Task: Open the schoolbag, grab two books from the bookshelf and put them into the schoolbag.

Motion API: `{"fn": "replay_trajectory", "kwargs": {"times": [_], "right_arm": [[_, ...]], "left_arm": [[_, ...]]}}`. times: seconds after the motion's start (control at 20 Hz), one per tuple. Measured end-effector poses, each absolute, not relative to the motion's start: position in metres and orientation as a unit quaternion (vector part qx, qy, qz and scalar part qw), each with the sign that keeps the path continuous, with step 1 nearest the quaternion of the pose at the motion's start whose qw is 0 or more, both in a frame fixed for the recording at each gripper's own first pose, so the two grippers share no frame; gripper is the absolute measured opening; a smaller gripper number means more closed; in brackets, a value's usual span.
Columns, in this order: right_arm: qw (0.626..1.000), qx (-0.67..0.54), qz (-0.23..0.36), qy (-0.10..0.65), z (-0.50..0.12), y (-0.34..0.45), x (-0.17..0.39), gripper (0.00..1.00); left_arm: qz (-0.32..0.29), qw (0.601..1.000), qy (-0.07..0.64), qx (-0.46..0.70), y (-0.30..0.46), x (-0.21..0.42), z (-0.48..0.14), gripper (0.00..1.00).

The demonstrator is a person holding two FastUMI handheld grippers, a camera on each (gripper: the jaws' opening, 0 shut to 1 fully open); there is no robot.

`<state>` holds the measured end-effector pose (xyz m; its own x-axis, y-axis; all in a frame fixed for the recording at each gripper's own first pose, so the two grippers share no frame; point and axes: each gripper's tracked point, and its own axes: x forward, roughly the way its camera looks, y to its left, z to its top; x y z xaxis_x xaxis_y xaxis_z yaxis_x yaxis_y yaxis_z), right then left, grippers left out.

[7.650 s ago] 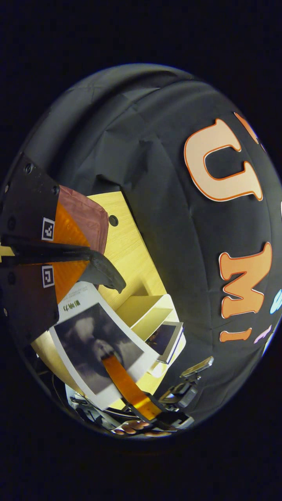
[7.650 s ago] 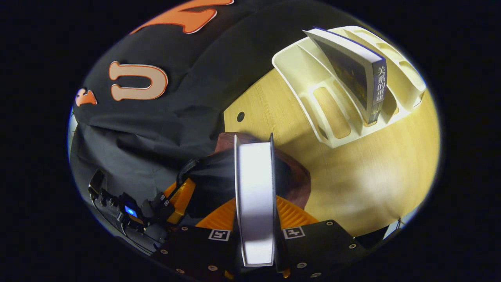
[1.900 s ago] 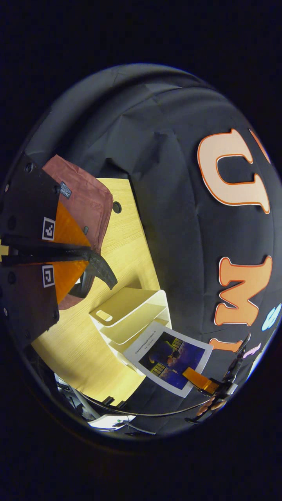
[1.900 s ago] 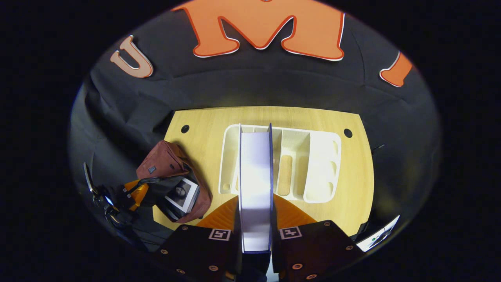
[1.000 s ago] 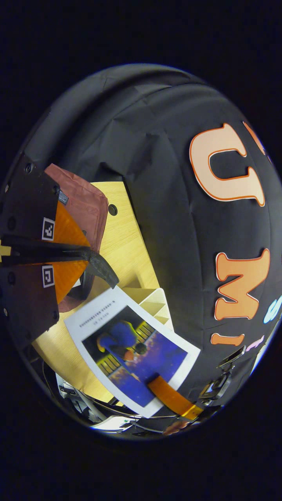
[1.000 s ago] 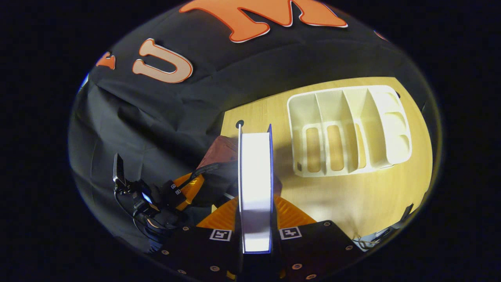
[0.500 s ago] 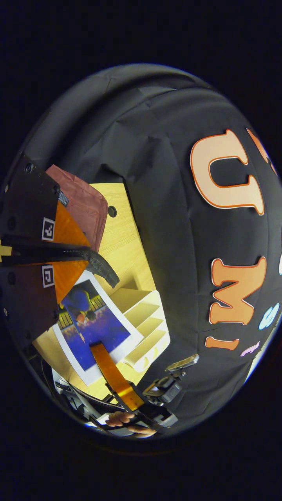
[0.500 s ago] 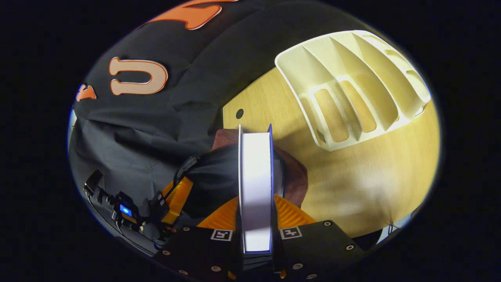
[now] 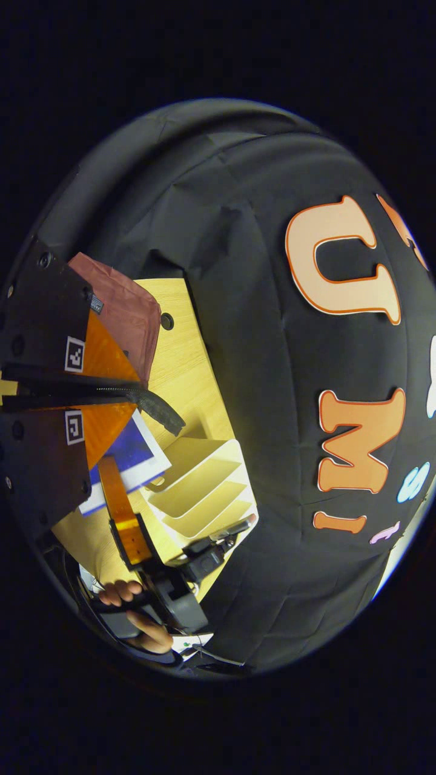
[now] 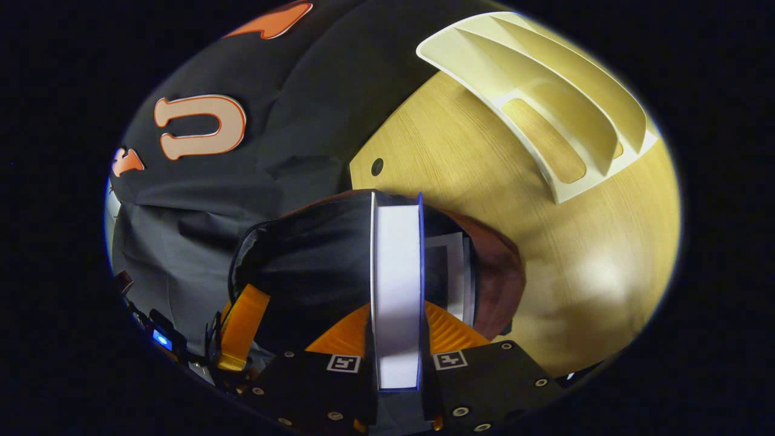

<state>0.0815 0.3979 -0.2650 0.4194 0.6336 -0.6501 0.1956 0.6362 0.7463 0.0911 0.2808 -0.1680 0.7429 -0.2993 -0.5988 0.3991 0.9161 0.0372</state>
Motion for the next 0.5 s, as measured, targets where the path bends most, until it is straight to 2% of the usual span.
{"fn": "replay_trajectory", "kwargs": {"times": [0.5], "right_arm": [[0.735,0.430,0.168,0.497,-0.301,0.448,0.092,0.30]], "left_arm": [[-0.227,0.919,0.303,0.108,0.249,0.082,-0.168,0.09]]}}
